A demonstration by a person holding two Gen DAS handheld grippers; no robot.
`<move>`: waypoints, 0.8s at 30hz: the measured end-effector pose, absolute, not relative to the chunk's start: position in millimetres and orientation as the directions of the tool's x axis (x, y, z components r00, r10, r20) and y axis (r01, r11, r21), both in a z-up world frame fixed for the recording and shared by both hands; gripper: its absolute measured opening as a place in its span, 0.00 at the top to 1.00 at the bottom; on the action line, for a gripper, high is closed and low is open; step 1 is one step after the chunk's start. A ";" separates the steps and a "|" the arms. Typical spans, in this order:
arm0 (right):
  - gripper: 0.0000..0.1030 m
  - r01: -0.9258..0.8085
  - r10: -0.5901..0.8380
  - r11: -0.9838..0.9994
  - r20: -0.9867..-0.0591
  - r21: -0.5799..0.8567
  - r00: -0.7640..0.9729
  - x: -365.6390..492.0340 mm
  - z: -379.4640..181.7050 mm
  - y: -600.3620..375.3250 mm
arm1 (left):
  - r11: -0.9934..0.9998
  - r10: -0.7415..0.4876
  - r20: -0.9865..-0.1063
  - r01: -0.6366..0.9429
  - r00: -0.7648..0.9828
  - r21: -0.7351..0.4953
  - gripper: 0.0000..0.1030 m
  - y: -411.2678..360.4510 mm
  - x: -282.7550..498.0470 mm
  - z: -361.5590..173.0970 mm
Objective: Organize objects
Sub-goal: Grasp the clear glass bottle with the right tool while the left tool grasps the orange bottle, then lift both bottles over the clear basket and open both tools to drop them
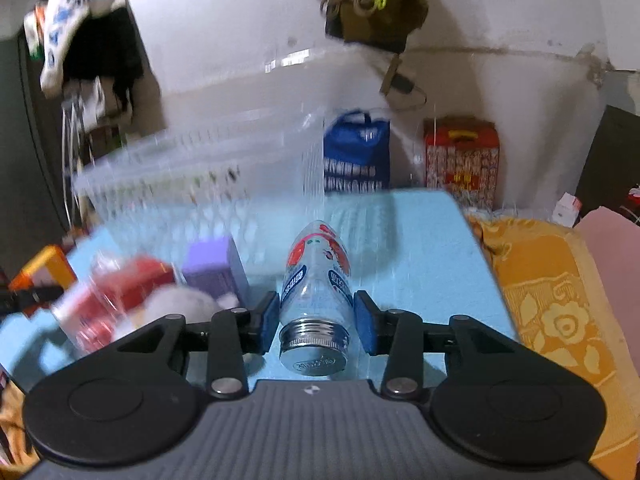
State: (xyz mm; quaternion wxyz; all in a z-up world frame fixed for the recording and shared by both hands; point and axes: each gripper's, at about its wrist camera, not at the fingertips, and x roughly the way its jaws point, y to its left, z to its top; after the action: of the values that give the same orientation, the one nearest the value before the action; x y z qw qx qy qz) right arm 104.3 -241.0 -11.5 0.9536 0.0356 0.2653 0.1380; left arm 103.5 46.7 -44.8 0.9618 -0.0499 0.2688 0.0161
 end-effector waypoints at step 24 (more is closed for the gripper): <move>0.57 -0.326 0.339 0.939 -0.448 0.109 0.827 241.0 38.3 -166.4 | 0.982 -0.138 -0.419 0.071 0.897 -0.172 0.57 8.5 245.9 35.1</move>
State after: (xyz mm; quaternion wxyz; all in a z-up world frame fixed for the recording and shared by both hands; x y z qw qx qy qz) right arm 241.0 -166.4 38.3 0.9557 0.0138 0.2371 0.1738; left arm 245.9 8.5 35.1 0.9710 -0.0766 0.2202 -0.0537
